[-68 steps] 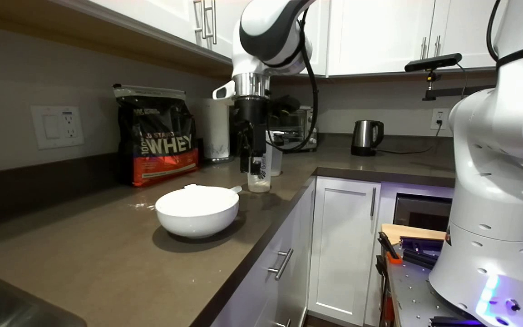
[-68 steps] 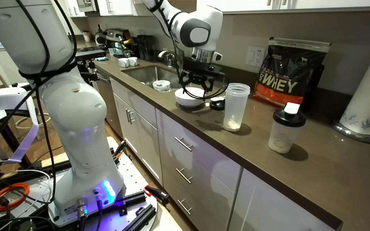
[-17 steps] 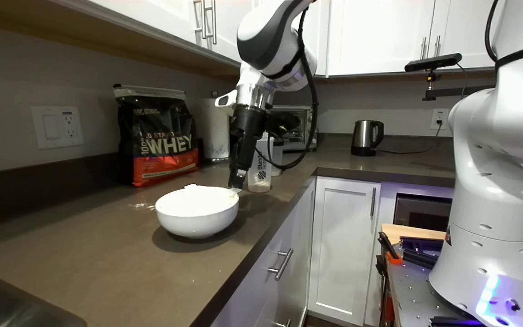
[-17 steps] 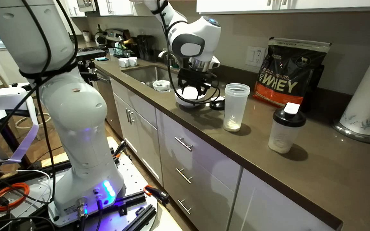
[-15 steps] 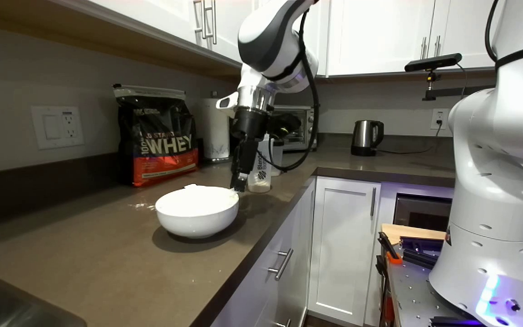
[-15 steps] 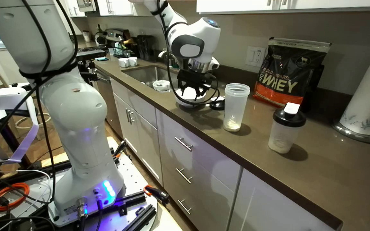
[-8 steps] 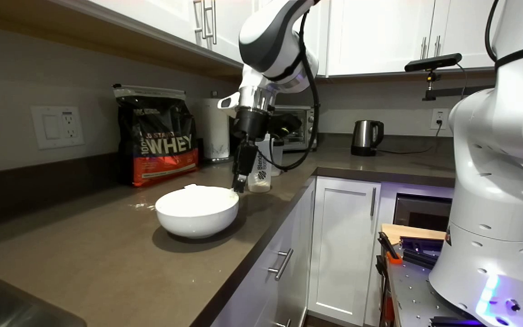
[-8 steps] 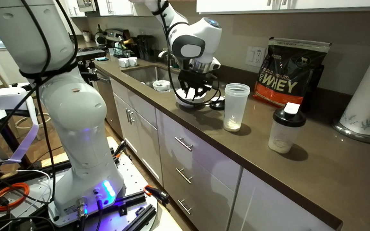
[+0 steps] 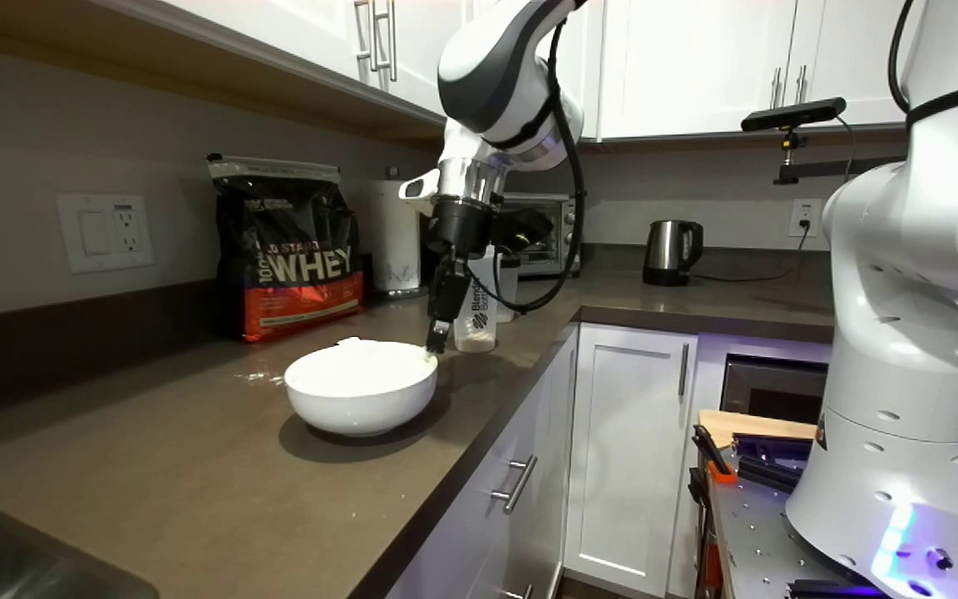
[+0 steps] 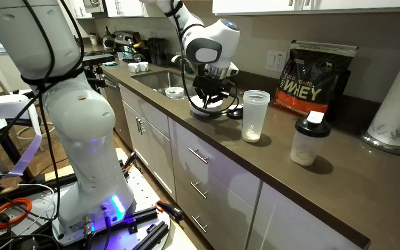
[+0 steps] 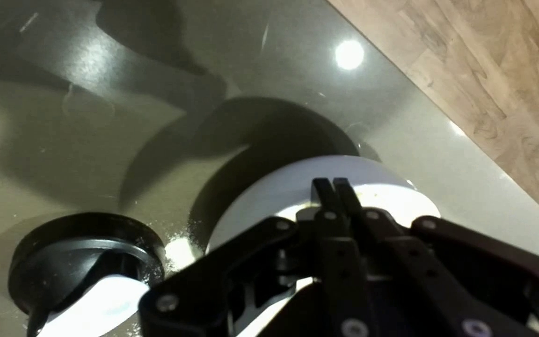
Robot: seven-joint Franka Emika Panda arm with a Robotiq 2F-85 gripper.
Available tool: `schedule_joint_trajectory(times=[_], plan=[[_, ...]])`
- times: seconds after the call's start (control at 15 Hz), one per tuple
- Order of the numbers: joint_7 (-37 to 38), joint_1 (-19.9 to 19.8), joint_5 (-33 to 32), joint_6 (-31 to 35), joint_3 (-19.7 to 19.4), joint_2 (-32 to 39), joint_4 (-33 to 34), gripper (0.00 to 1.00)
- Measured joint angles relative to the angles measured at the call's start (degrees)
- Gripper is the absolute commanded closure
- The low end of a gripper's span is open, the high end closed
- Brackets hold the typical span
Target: Scoop some powder and put it in the bottle
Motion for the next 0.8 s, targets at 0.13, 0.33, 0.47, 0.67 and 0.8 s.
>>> schedule_joint_trajectory(times=[0.13, 0.33, 0.47, 0.67, 0.8], plan=[[-0.19, 0.01, 0.00, 0.00, 0.12, 0.00, 0.00, 0.97], [-0.46, 0.05, 0.00, -0.01, 0.55, -0.03, 0.02, 0.97], [-0.47, 0.12, -0.01, -0.02, 0.87, -0.08, 0.07, 0.97], [-0.47, 0.17, -0.31, -0.02, 1.61, -0.14, 0.24, 0.97], [-0.47, 0.19, -0.83, -0.02, 2.20, -0.15, 0.48, 0.97]])
